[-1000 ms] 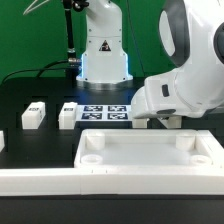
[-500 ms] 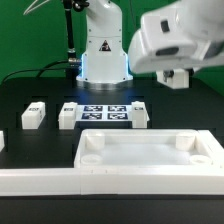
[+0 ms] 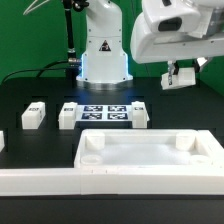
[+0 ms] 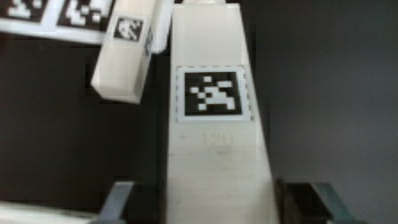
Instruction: Assemble desk
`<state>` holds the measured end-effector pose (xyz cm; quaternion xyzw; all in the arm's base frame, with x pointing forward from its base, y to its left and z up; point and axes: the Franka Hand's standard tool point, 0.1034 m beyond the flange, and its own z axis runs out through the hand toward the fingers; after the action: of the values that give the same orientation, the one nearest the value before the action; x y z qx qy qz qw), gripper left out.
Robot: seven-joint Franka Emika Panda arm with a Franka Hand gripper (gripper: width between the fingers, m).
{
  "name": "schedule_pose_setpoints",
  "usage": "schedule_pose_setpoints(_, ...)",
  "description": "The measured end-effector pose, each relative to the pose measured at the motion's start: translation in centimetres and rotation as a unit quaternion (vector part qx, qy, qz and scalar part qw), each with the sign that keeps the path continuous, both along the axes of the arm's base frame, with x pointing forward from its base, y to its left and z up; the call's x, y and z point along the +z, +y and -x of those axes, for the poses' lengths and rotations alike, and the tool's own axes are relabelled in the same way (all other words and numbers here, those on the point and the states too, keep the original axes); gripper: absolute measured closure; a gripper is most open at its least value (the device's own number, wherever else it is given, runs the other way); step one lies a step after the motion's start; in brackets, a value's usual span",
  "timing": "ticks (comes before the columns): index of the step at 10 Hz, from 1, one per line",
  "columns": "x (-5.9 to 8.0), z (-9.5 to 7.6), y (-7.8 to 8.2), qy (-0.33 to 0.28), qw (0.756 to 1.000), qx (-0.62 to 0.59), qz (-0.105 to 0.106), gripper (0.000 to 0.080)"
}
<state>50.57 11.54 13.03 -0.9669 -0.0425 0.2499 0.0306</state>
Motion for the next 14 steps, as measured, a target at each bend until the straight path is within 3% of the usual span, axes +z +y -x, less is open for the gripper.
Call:
schedule_pose_setpoints(2, 2.8, -4.3, -1.1, -0.049, 0.998, -0.016, -0.023, 0.0514)
schedule_pose_setpoints(4, 4.9, -7.2, -1.3, -0.110, 0.993, -0.022, -0.029, 0.0514)
schedule_pose_setpoints(6, 4.3, -6.8, -1.4, -0.173, 0.984, -0.027, -0.028, 0.0514)
schedule_pose_setpoints(10, 4.4, -8.2, -1.7, -0.305, 0.951, -0.033, -0.032, 0.0514)
schedule_pose_setpoints(12, 6.8, -11.5, -2.8, -0.339, 0.940, -0.016, -0.039, 0.0514)
schedule_pose_setpoints(13, 7.6, -12.9, -2.1, -0.379, 0.924, -0.028, -0.040, 0.0514)
schedule_pose_setpoints(14, 7.5, -12.7, -1.4, -0.415, 0.908, -0.041, -0.045, 0.0514)
